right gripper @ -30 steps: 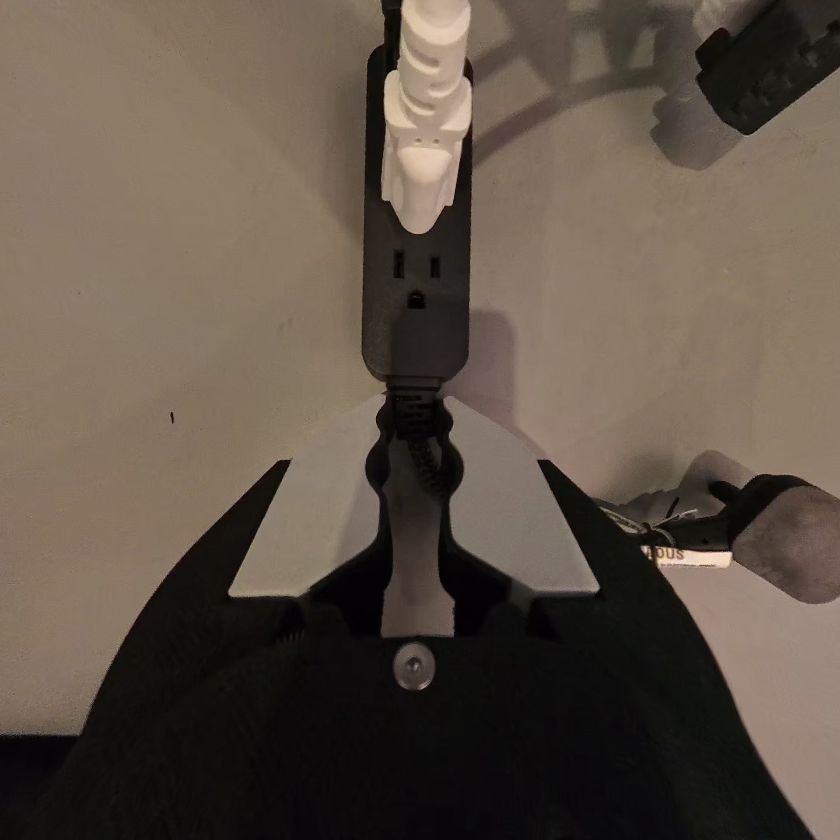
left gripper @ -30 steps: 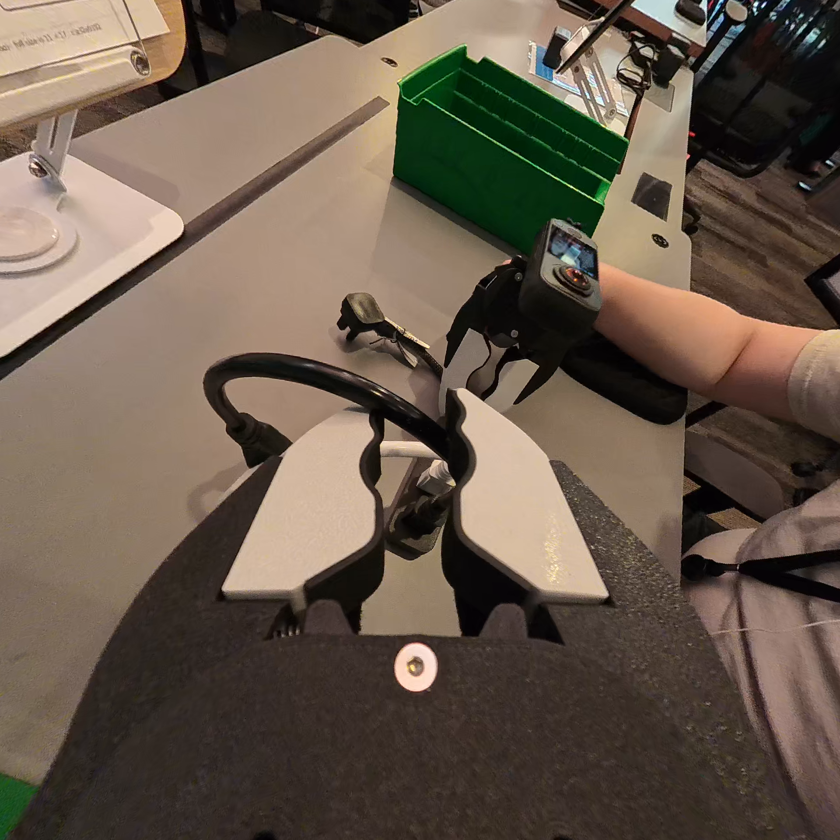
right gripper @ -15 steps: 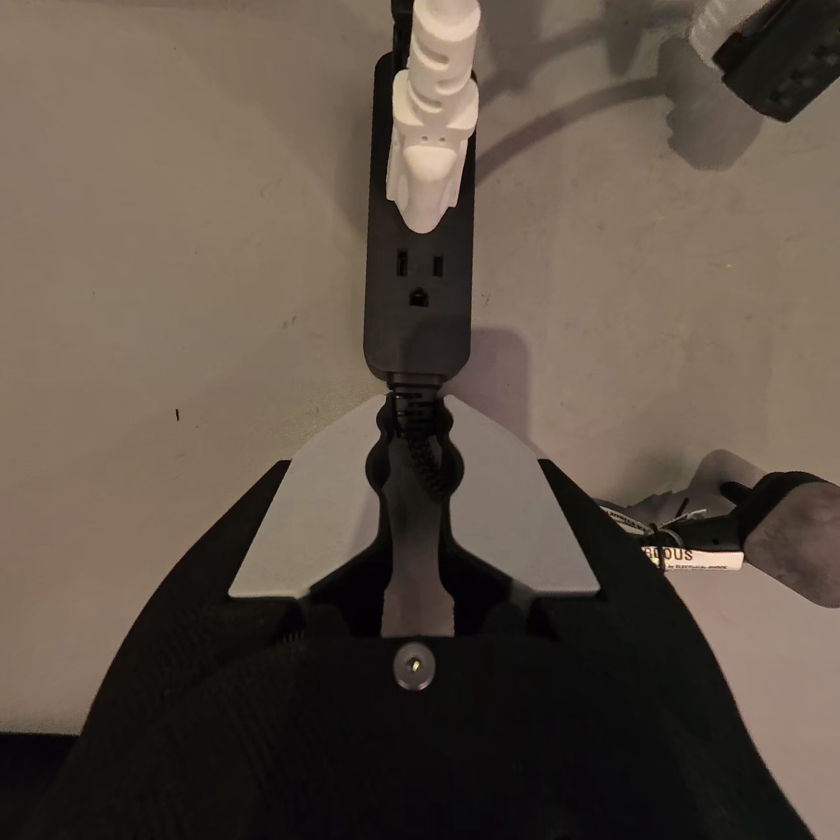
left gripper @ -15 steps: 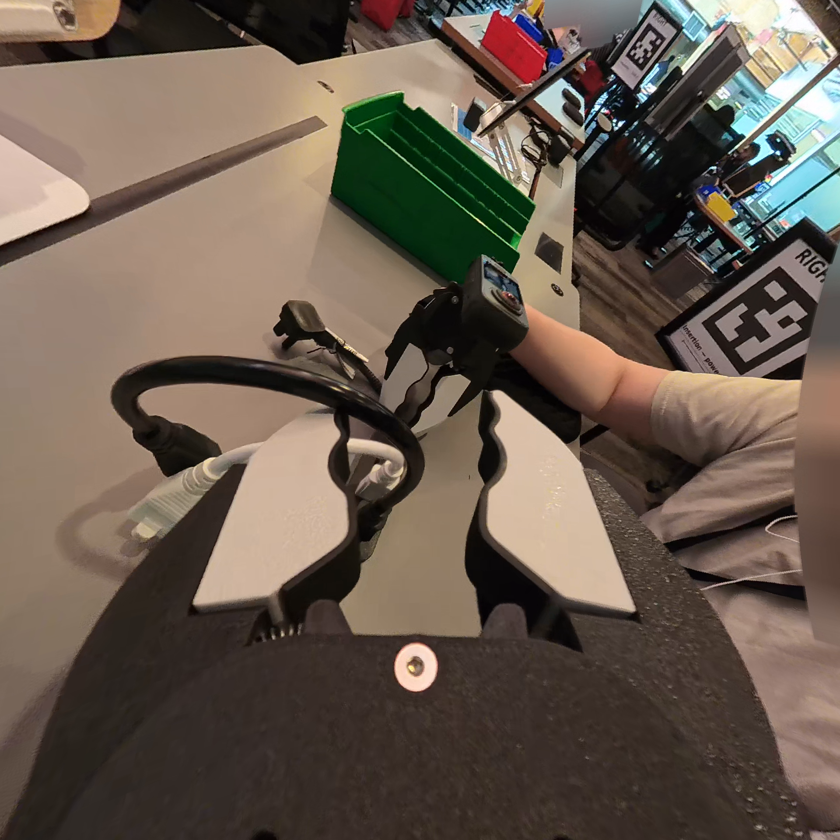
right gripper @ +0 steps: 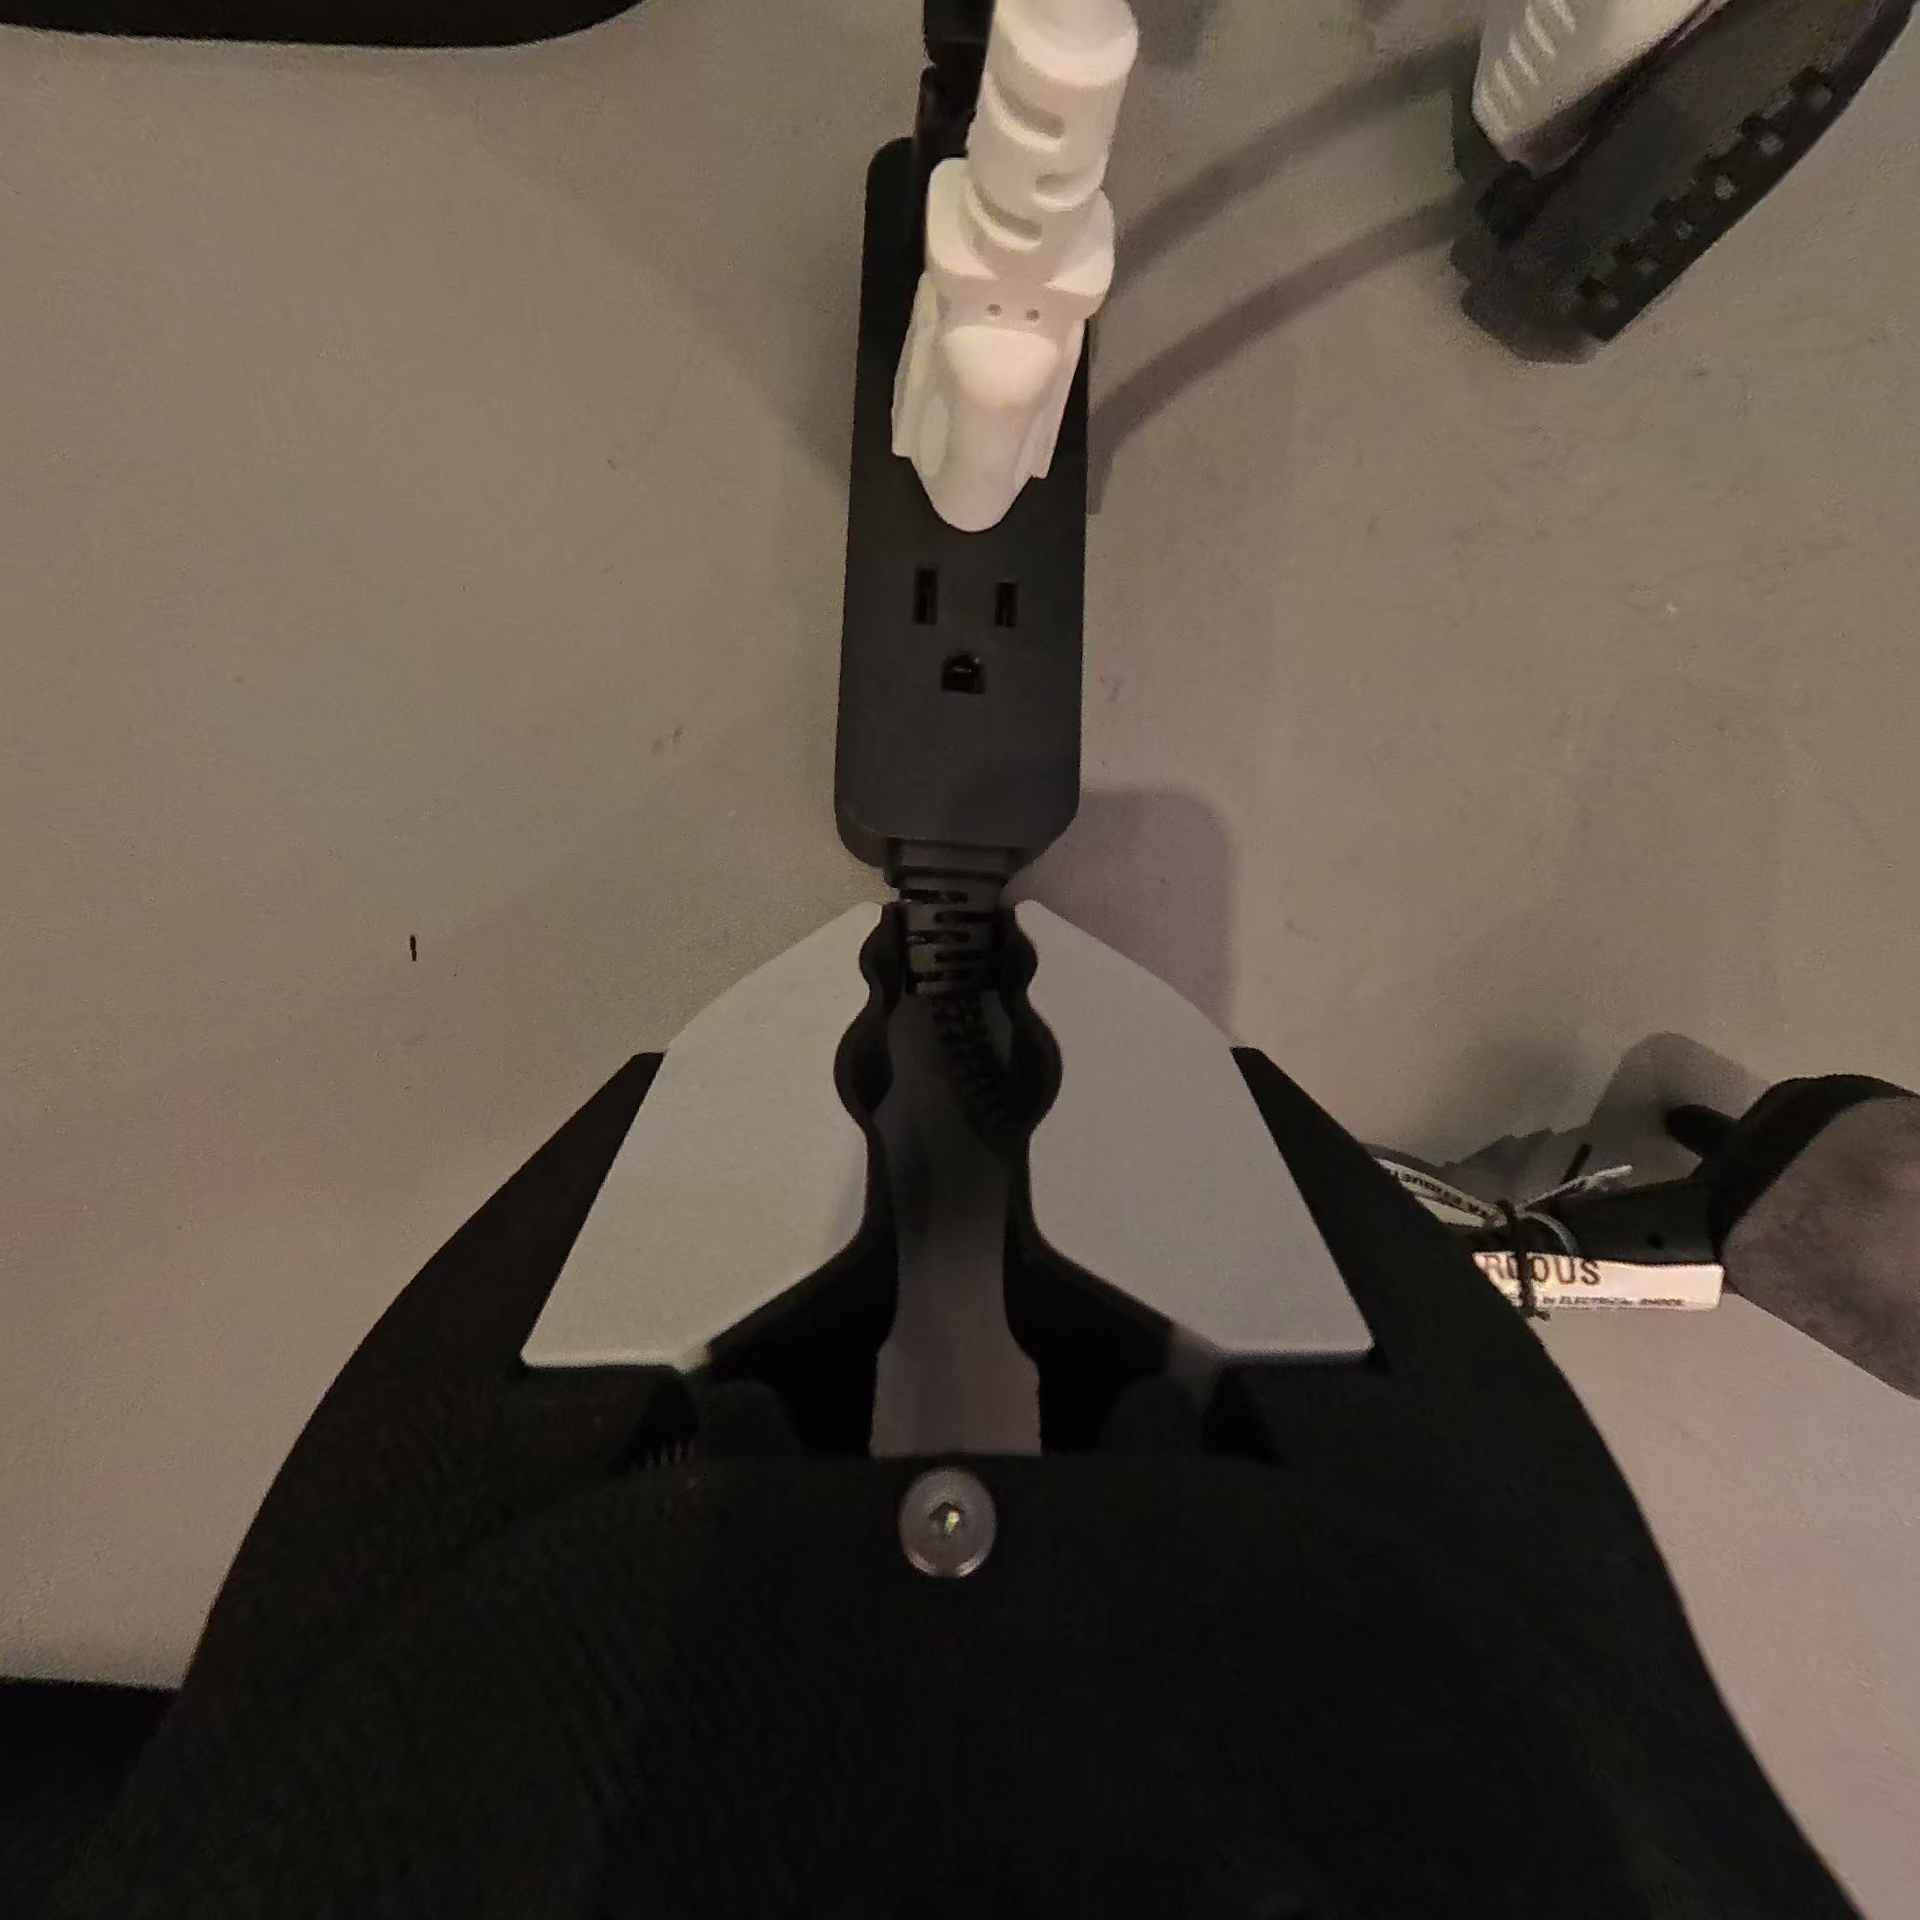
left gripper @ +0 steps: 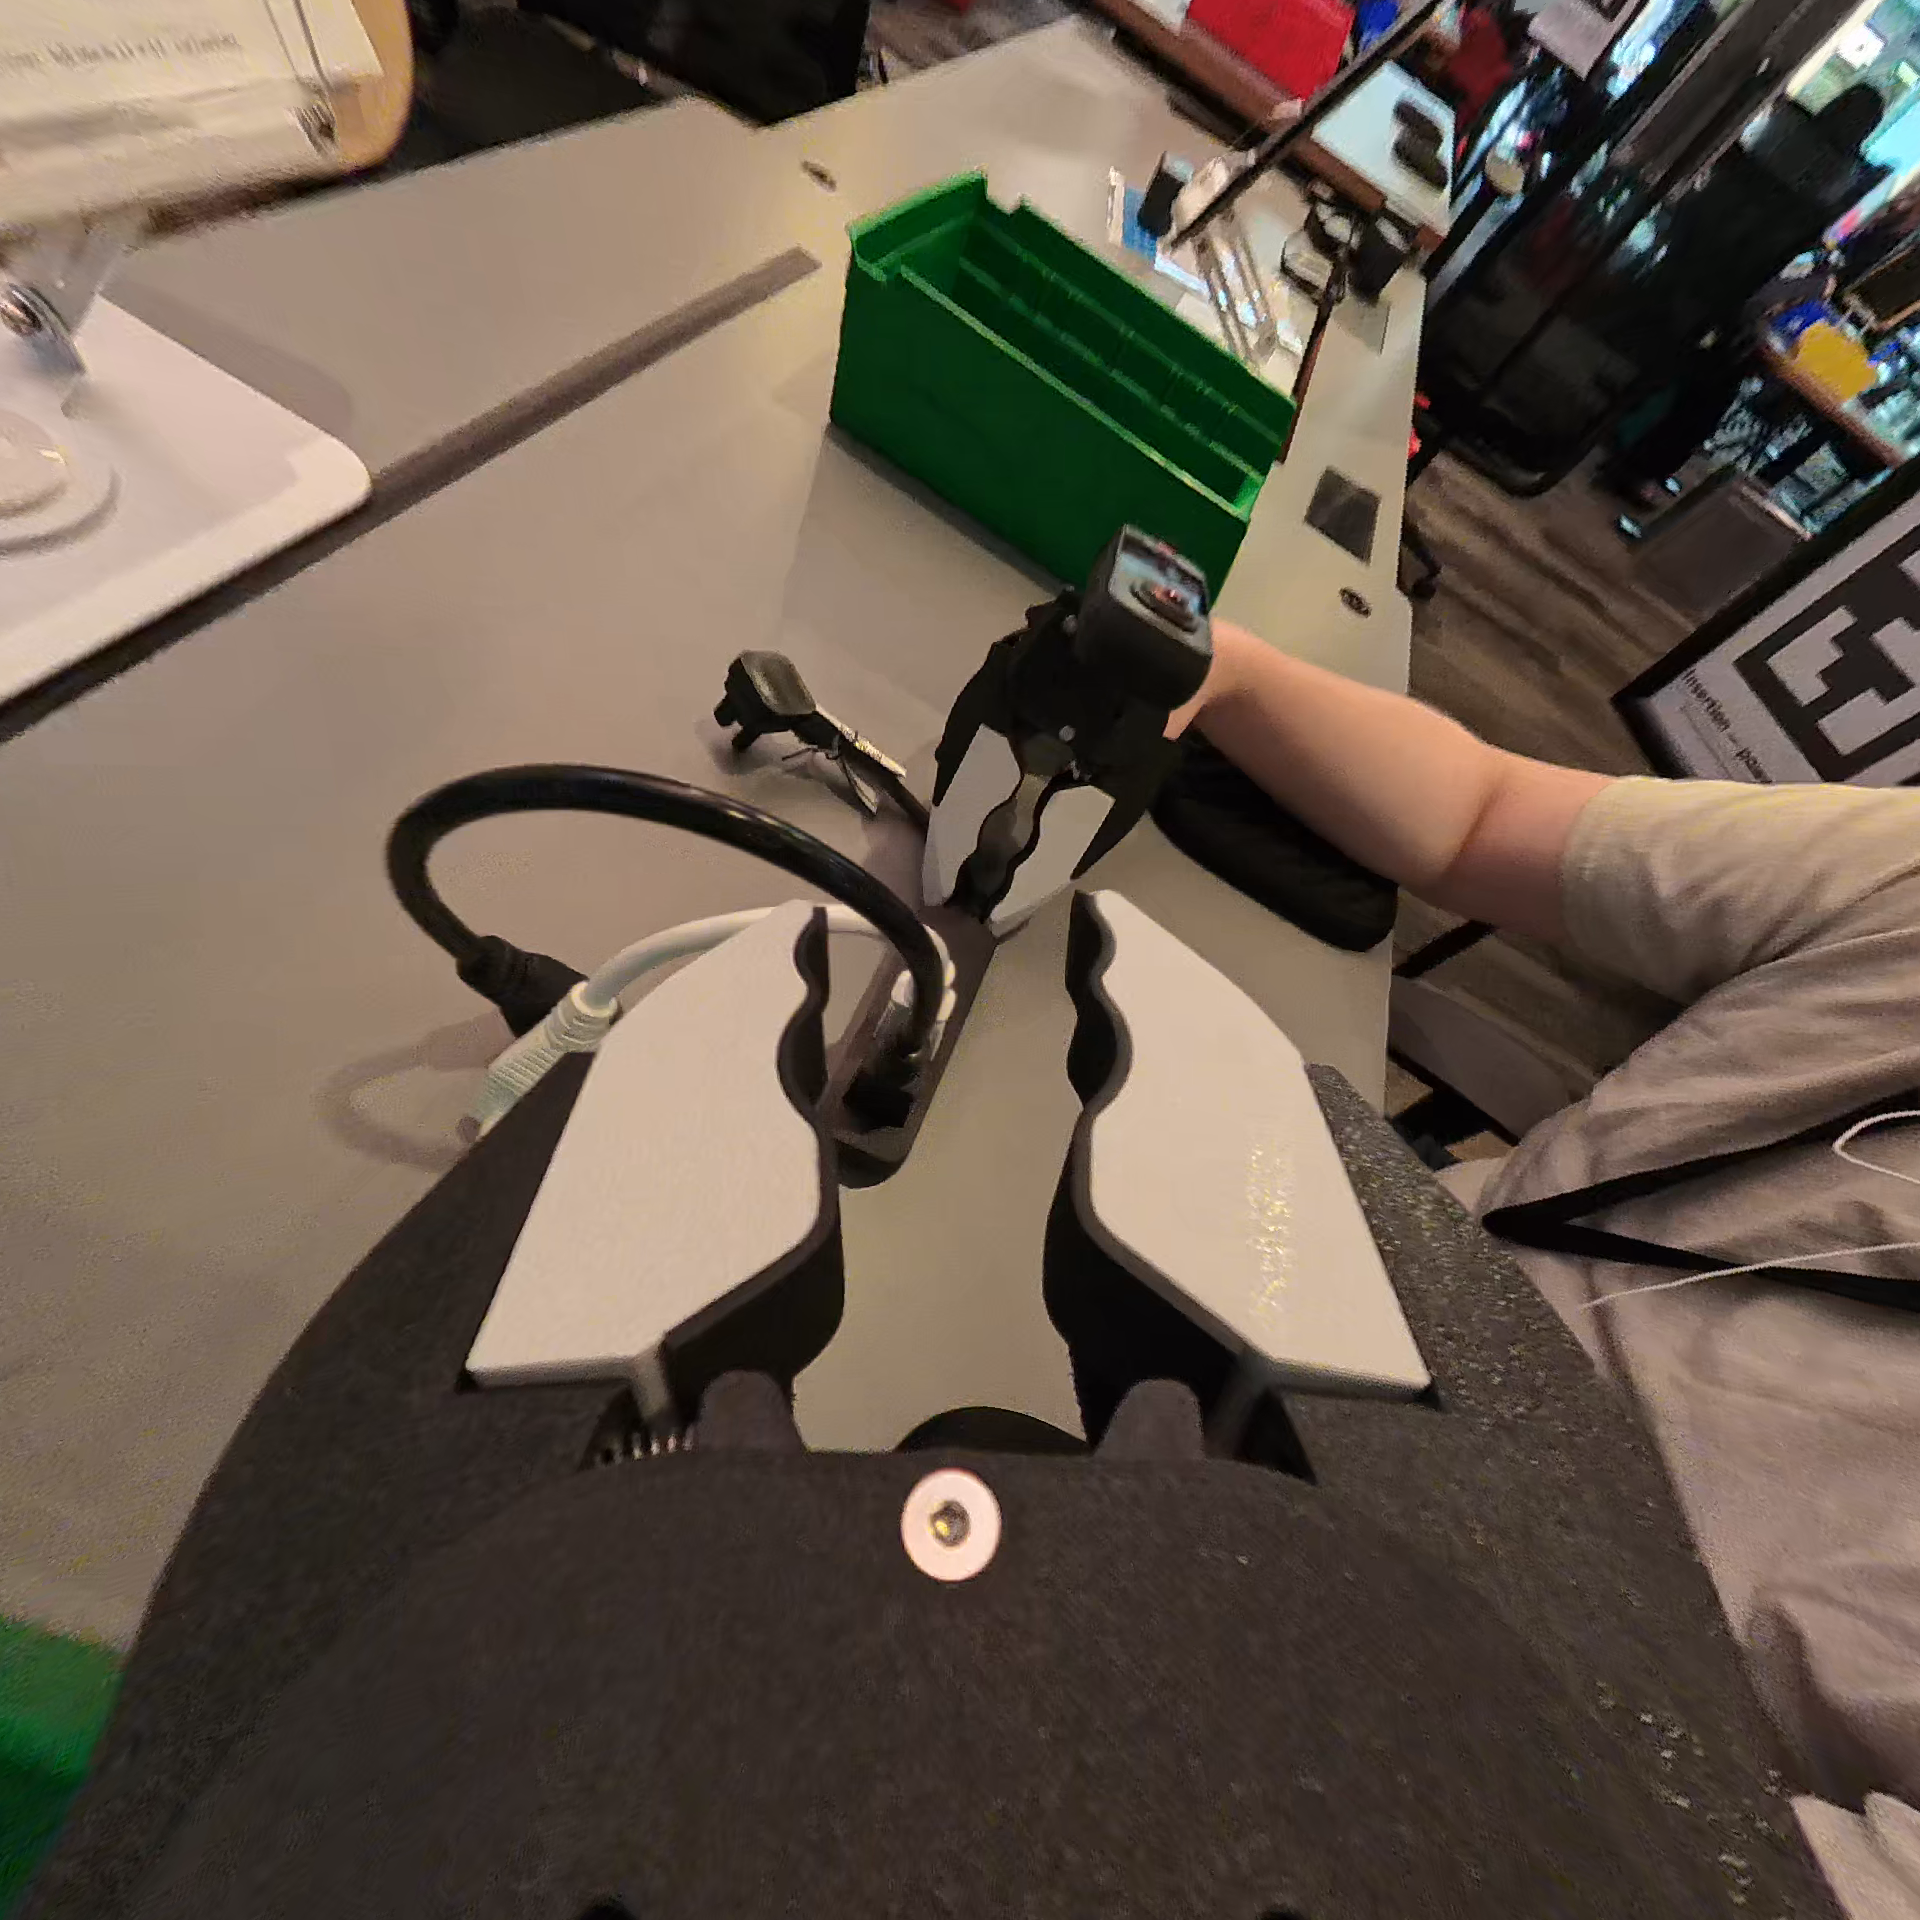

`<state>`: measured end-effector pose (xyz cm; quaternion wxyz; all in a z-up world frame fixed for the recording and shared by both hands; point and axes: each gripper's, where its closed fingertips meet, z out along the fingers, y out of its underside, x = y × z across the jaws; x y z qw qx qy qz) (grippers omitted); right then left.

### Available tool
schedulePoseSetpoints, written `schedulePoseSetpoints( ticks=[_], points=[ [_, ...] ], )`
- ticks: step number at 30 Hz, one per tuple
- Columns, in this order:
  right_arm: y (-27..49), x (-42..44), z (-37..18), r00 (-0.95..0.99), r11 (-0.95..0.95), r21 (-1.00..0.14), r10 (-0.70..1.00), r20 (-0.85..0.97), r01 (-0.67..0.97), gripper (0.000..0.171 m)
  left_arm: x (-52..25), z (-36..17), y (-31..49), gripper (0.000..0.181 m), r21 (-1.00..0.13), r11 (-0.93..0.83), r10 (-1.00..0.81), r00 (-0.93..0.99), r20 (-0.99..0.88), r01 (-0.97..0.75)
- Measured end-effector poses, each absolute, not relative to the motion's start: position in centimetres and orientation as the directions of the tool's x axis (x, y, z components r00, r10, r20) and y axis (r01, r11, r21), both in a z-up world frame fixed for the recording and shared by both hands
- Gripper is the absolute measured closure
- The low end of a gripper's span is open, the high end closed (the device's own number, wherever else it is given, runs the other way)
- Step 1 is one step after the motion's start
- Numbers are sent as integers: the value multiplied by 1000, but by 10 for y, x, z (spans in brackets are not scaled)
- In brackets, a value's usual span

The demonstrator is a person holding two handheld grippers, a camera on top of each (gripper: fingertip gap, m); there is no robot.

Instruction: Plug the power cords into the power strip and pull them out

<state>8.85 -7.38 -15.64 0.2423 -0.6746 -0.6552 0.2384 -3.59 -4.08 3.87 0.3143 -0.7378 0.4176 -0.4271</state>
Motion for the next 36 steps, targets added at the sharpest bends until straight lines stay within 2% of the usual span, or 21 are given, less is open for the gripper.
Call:
schedulePoseSetpoints(
  ticks=[3, 11, 15, 20, 36],
  points=[
    [-74, 88, -156, 28, -32, -650, 999, -16, 760, 152, -50, 51, -40, 137, -853, -423, -892, 306, 333, -305],
    [-74, 88, -156, 15, -23, -671, 1000, -17, 741, 152, -35, 19, -50, 136, -795, -366, -927, 262, 268, -484],
    [-75, 88, -156, 6, -13, -679, 1000, -13, 734, 151, -24, -8, -45, 132, -752, -265, -958, 252, 136, -603],
    [-75, 88, -157, -4, 7, -683, 1000, 6, 731, 150, -6, -29, -52, 132, -721, -285, -958, 189, 214, -631],
    [-77, 87, -157, -14, 24, -678, 1000, 21, 734, 143, 18, -95, -64, 136, -603, -183, -973, 57, 222, -776]
  ],
)
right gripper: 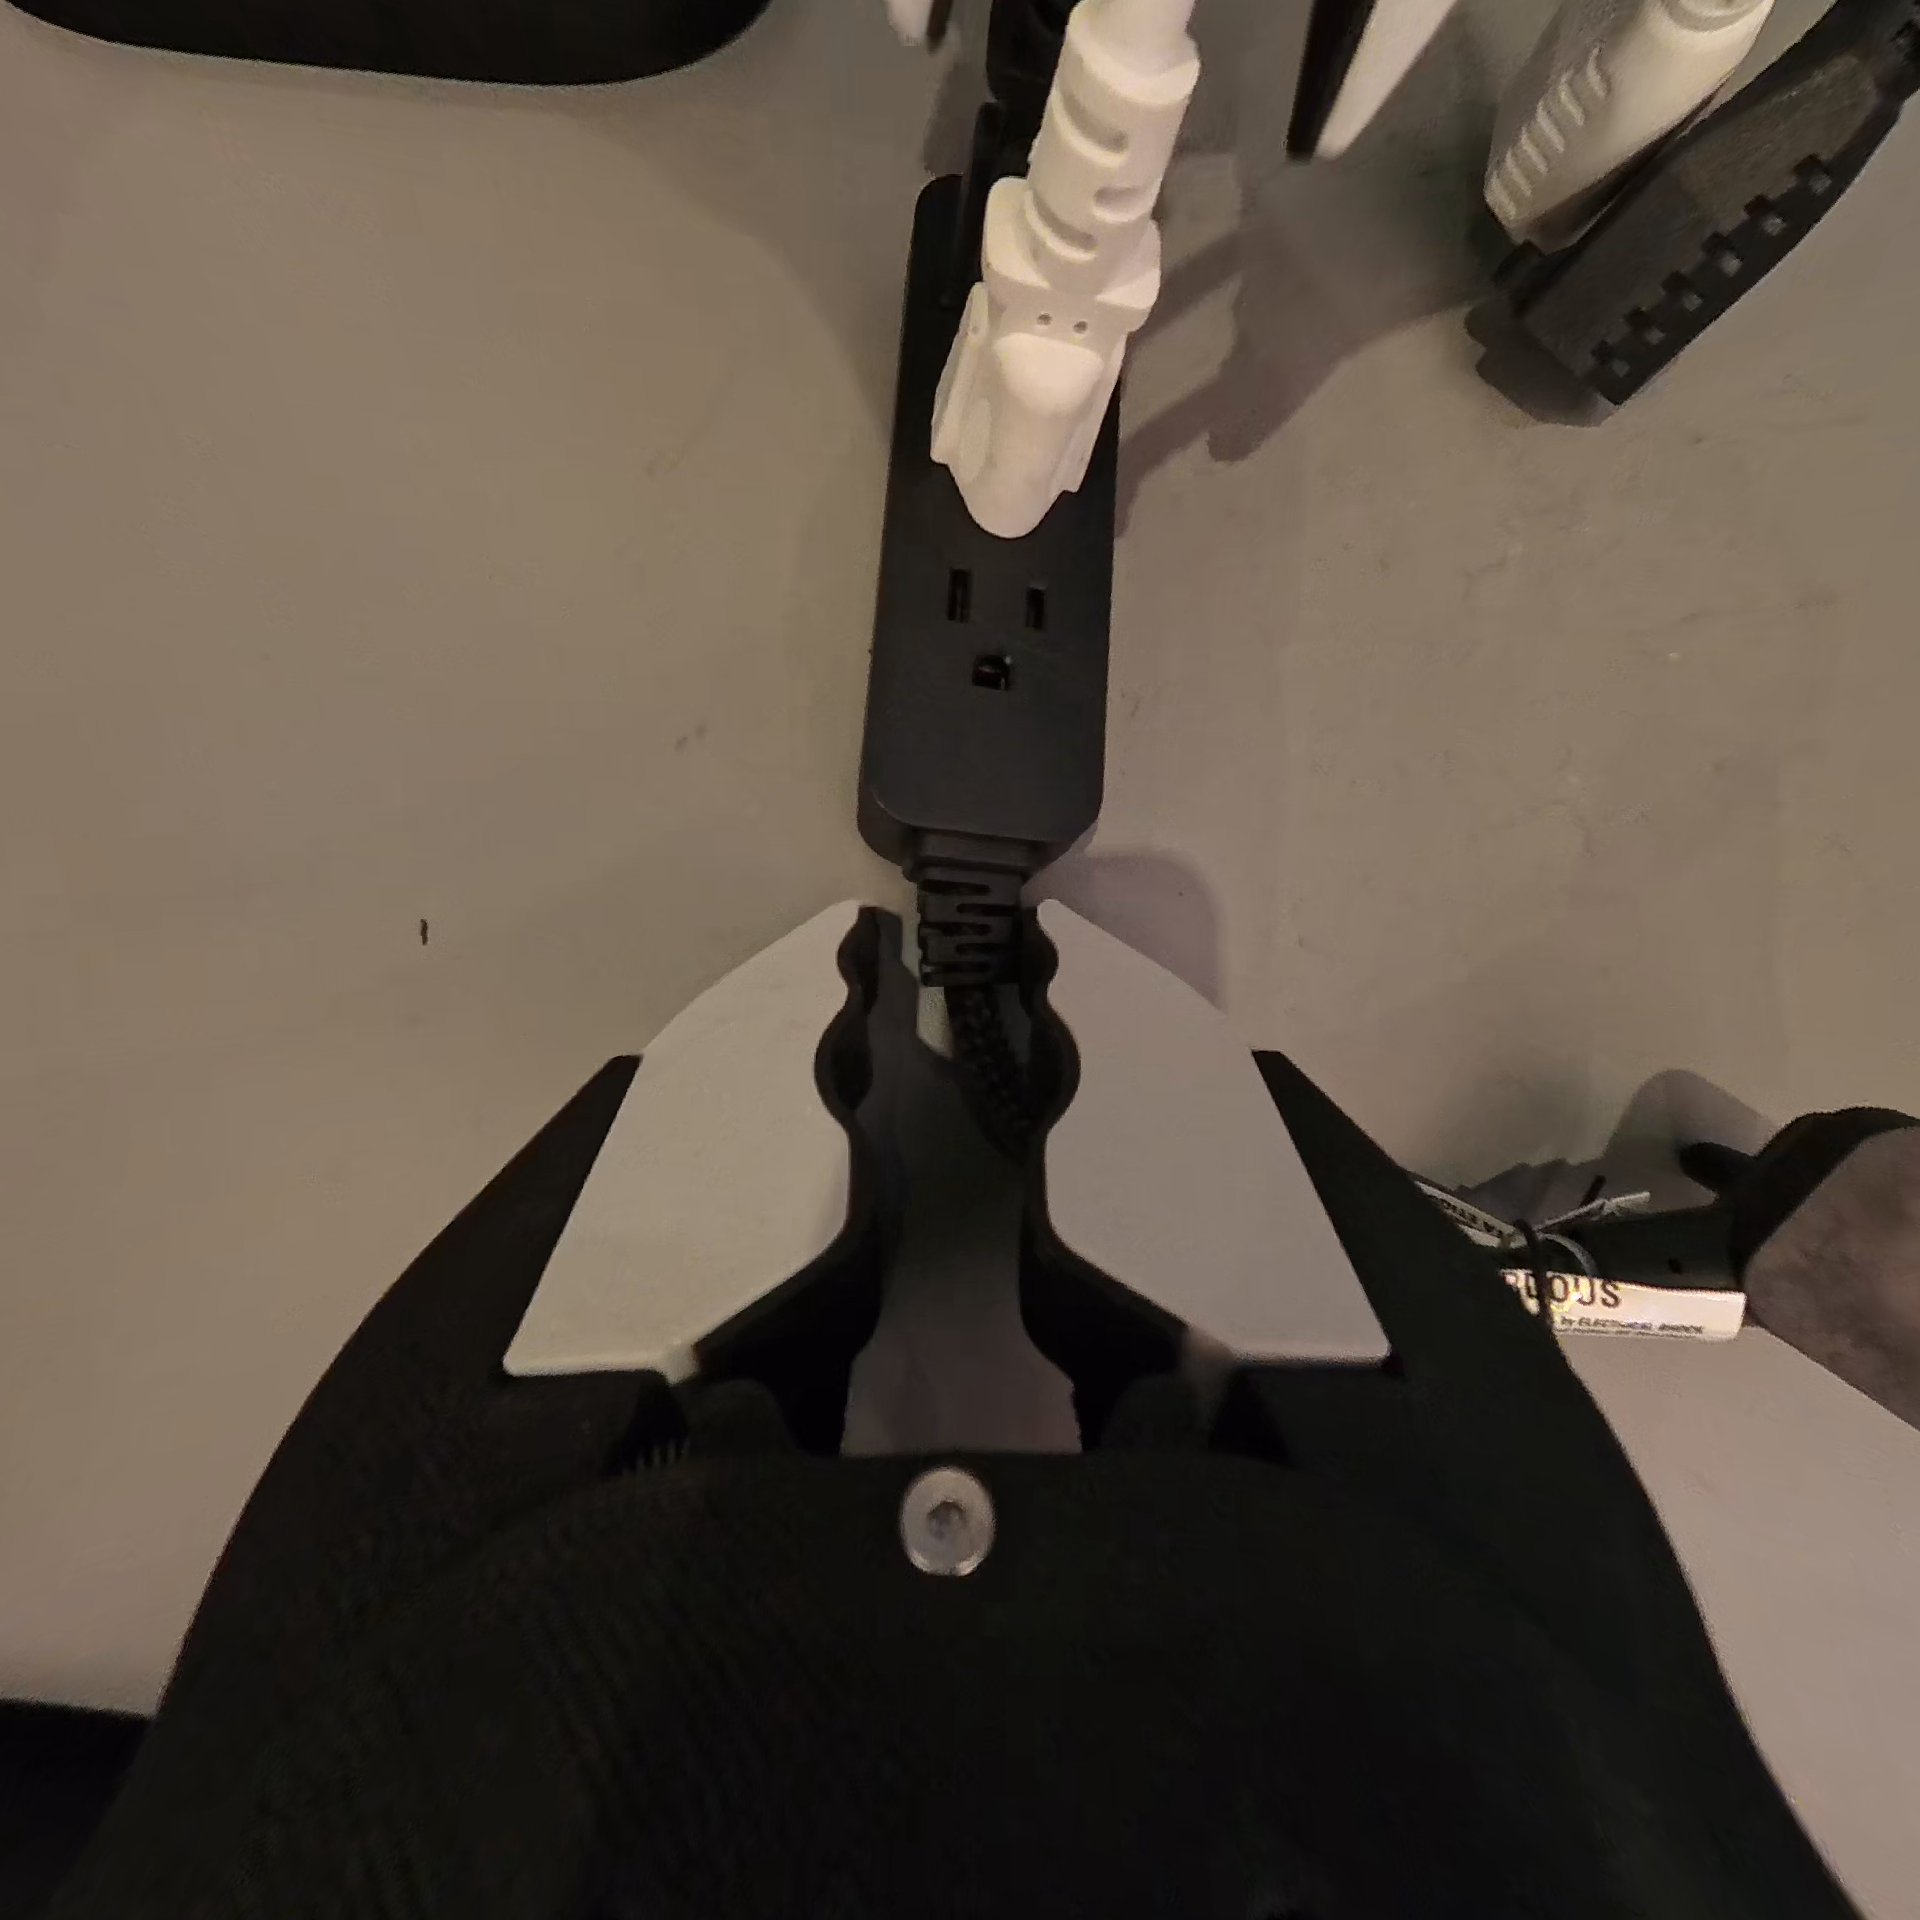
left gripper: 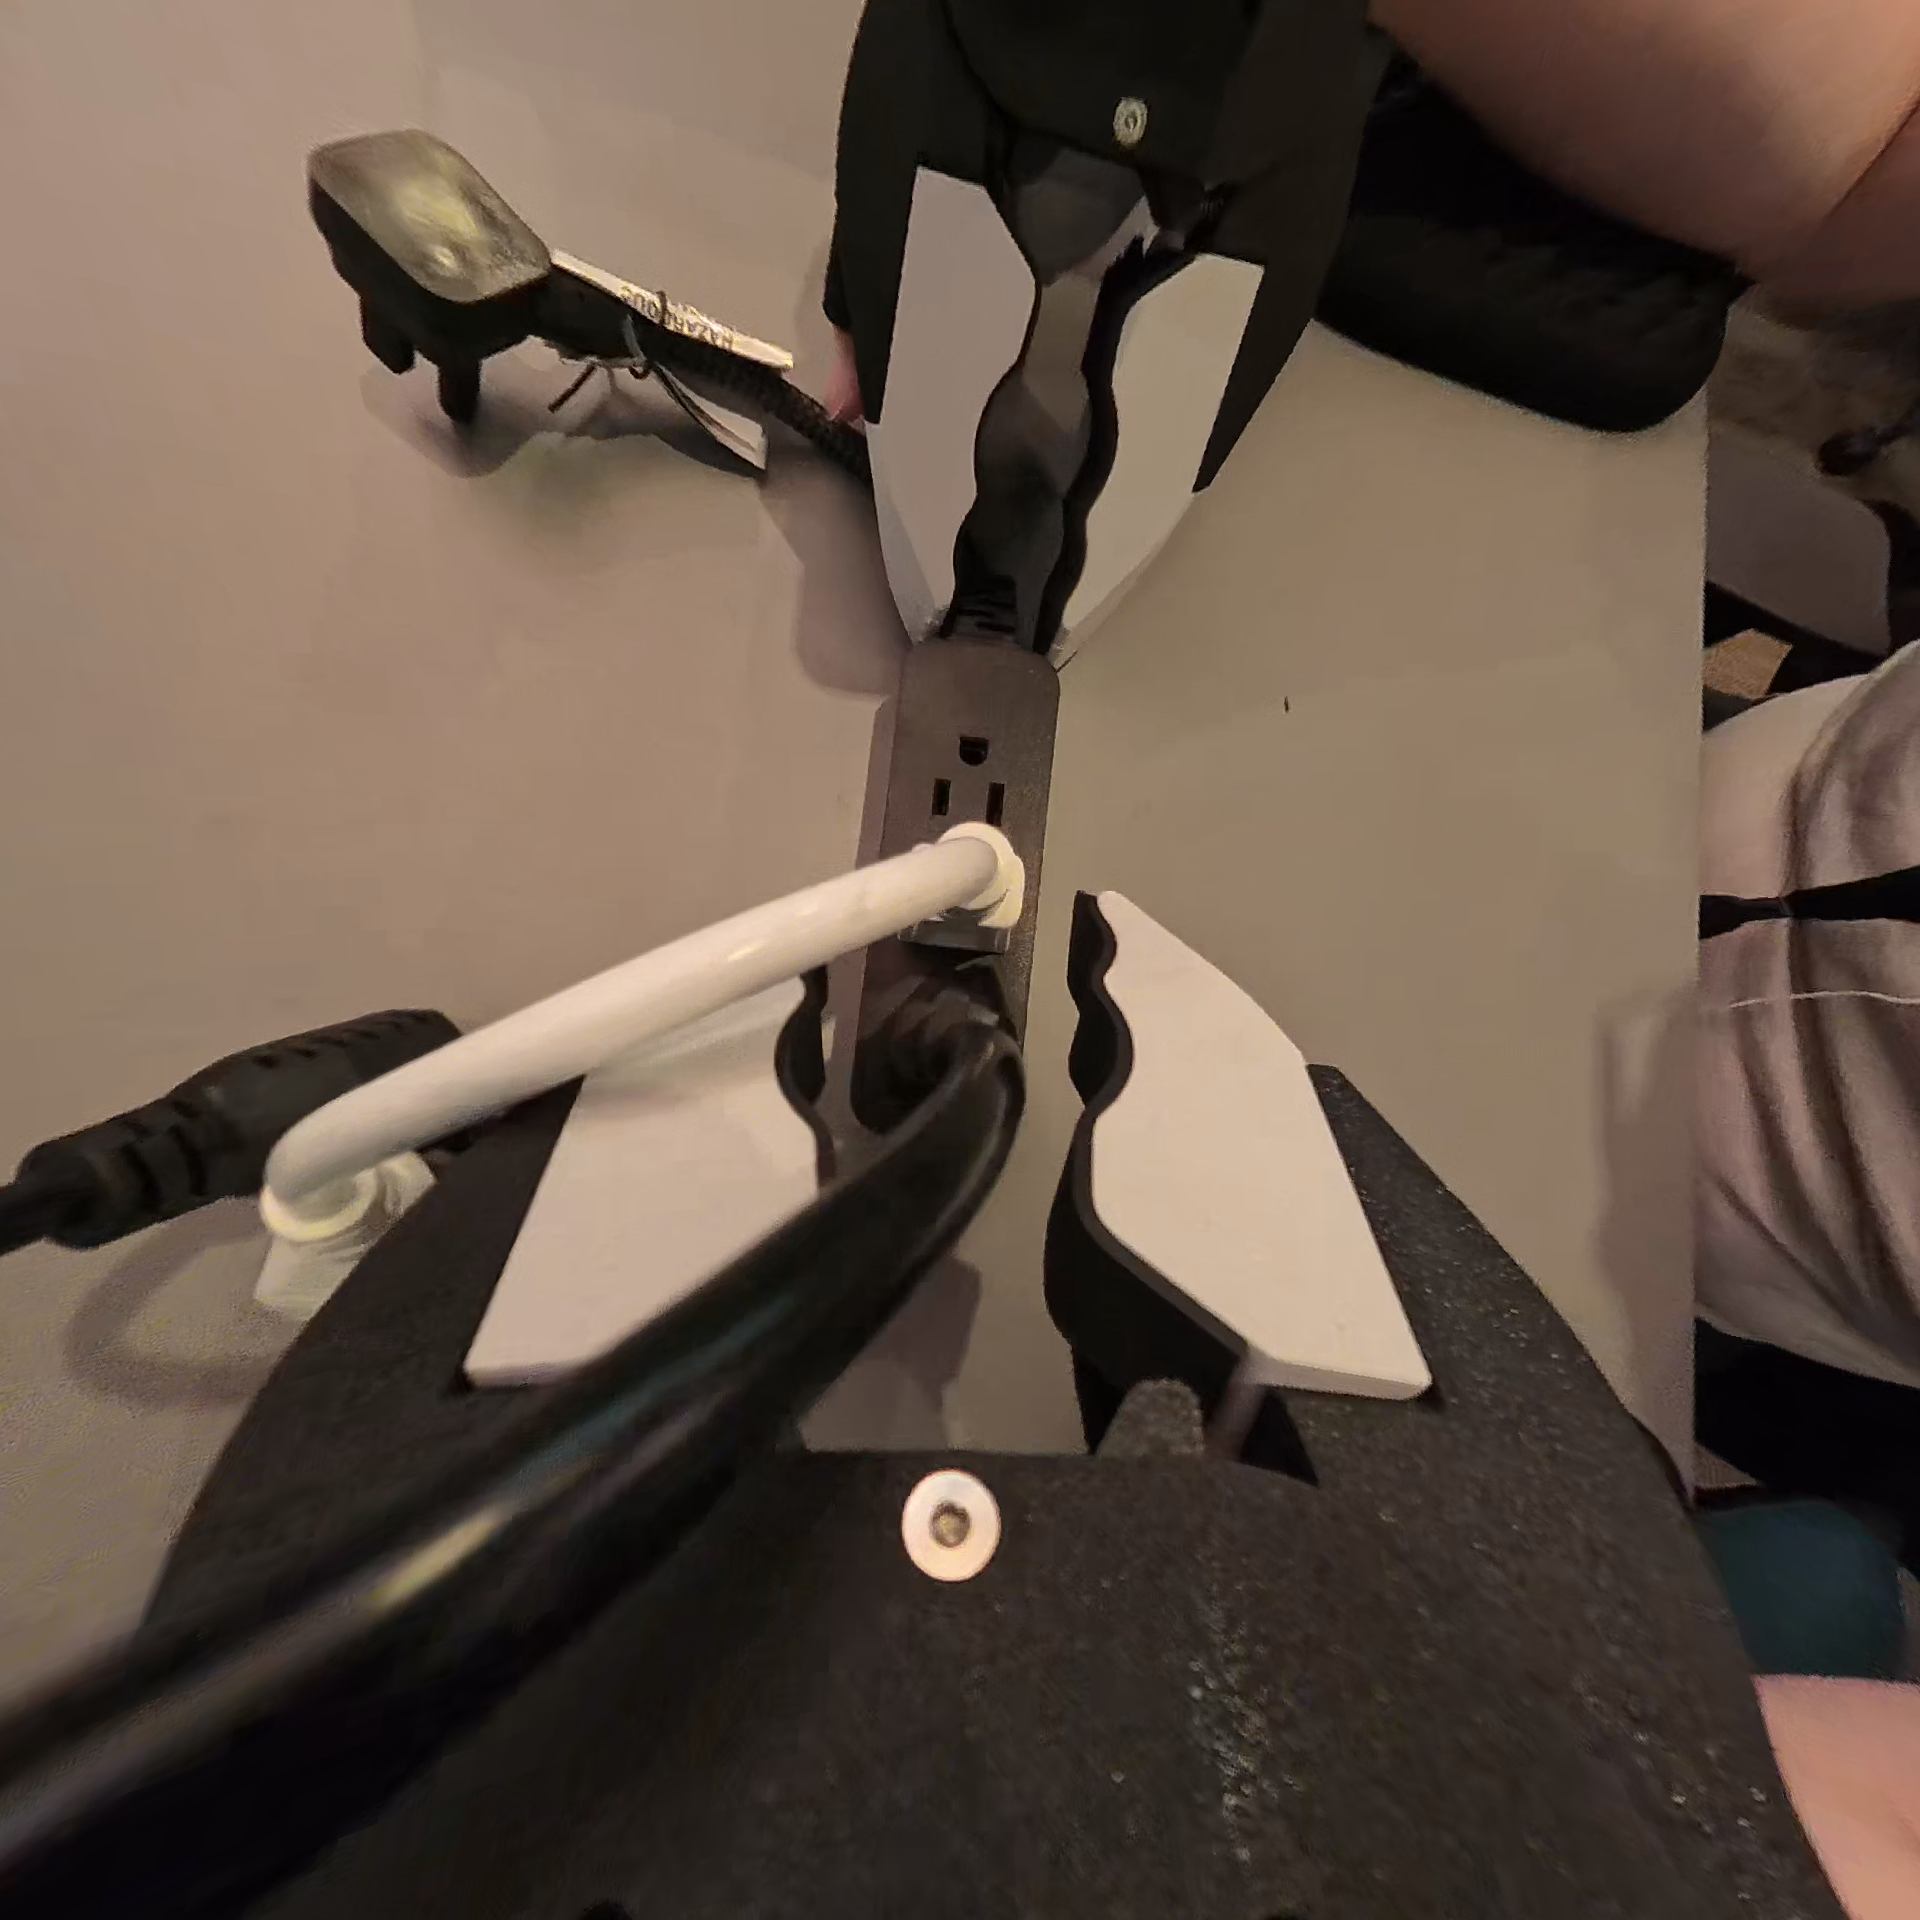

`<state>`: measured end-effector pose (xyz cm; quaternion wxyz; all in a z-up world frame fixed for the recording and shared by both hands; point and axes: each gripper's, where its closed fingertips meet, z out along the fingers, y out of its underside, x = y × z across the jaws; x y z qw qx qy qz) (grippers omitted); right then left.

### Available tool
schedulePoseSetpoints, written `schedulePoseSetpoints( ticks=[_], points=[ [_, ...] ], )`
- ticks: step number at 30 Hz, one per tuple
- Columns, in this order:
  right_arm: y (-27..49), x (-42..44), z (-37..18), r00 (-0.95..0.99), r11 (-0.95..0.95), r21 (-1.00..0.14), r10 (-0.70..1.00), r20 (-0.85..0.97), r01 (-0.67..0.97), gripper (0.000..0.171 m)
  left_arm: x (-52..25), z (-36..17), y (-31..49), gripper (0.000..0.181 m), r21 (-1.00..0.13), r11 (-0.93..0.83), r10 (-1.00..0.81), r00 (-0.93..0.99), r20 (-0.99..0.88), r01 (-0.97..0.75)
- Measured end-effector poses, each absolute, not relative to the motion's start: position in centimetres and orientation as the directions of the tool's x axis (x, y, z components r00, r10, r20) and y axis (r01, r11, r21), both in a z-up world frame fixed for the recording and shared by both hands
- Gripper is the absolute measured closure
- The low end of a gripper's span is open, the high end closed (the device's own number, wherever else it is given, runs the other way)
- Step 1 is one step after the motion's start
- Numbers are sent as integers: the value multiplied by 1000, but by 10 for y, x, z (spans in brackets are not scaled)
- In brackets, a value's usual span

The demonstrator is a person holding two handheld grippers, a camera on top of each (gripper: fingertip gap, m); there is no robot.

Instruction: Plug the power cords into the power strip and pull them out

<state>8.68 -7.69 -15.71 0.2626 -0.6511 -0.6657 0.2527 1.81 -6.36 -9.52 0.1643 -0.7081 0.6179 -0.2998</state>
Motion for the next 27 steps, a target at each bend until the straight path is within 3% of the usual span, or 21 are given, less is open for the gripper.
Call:
schedulePoseSetpoints(
  ticks=[9, 13, 15, 18, 24, 27],
  points=[
    [-77, 85, -157, -16, 38, -684, 999, 39, 729, 142, 30, -120, -69, 133, -596, -126, -980, 7, 198, -793],
    [-76, 85, -157, -22, 50, -688, 999, 49, 724, 142, 26, -134, -67, 135, -525, -97, -990, 27, 139, -845],
    [-75, 85, -156, -24, 55, -690, 998, 54, 722, 145, 29, -135, -72, 143, -552, -70, -991, -4, 132, -831],
    [-74, 85, -156, -34, 64, -691, 998, 56, 720, 147, 31, -139, -73, 139, -600, -79, -995, 21, 102, -796],
    [-73, 83, -156, -56, 114, -692, 993, 107, 713, 152, 43, -137, -76, 142, -796, -17, -1000, 5, 17, -604],
    [-72, 83, -156, -61, 124, -692, 991, 115, 711, 152, 44, -136, -74, 140, -813, -3, -1000, -16, 15, -582]
  ],
)
